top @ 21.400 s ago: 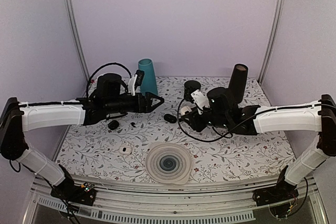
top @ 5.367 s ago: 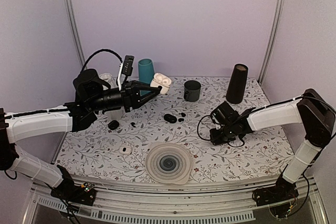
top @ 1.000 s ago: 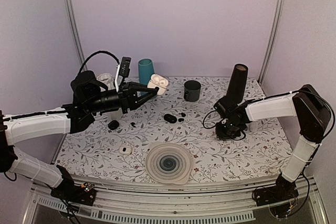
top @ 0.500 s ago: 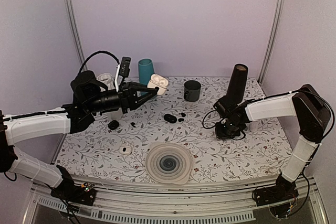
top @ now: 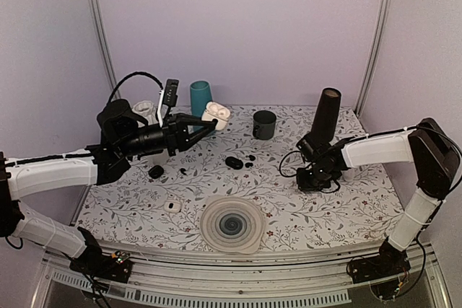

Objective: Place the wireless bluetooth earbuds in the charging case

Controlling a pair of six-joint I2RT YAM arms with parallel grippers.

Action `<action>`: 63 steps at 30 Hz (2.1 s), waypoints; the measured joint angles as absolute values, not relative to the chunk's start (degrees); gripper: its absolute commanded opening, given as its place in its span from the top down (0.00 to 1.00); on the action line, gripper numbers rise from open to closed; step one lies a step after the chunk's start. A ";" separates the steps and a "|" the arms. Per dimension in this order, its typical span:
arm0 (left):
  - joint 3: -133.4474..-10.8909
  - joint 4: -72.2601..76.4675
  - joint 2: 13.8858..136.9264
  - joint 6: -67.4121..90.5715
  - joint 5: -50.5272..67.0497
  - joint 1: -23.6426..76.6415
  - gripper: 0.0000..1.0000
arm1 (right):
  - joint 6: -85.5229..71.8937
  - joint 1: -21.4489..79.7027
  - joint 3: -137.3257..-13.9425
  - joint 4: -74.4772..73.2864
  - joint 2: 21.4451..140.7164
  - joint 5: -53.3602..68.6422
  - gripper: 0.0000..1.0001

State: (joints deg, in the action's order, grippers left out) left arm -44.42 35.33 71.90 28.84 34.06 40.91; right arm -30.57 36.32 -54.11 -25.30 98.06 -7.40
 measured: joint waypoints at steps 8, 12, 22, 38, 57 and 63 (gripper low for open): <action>-39.88 40.42 73.56 31.44 30.48 41.12 1.00 | -31.51 36.32 -53.91 -22.22 90.70 -6.90 0.87; -38.87 42.92 74.89 31.83 28.60 41.63 1.00 | -32.10 36.56 -53.93 -19.88 86.46 -6.63 0.87; -38.87 48.34 80.34 32.64 25.39 44.07 1.00 | -33.63 40.84 -59.70 -15.99 80.84 -6.76 0.87; -43.35 52.82 88.36 33.93 24.51 48.18 1.00 | -34.65 51.44 -63.18 -1.56 75.59 -9.74 0.86; -46.46 51.07 88.99 30.98 18.63 52.23 1.00 | -35.18 59.02 -63.16 12.43 75.42 -13.56 0.85; -46.81 49.84 88.95 29.06 17.41 52.69 1.00 | -35.18 59.42 -62.87 14.63 76.38 -13.45 0.85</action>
State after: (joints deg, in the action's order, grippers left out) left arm -46.81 49.84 88.95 29.06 17.41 52.69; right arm -35.18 59.42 -62.87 14.63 76.38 -13.45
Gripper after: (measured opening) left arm 0.211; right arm 0.154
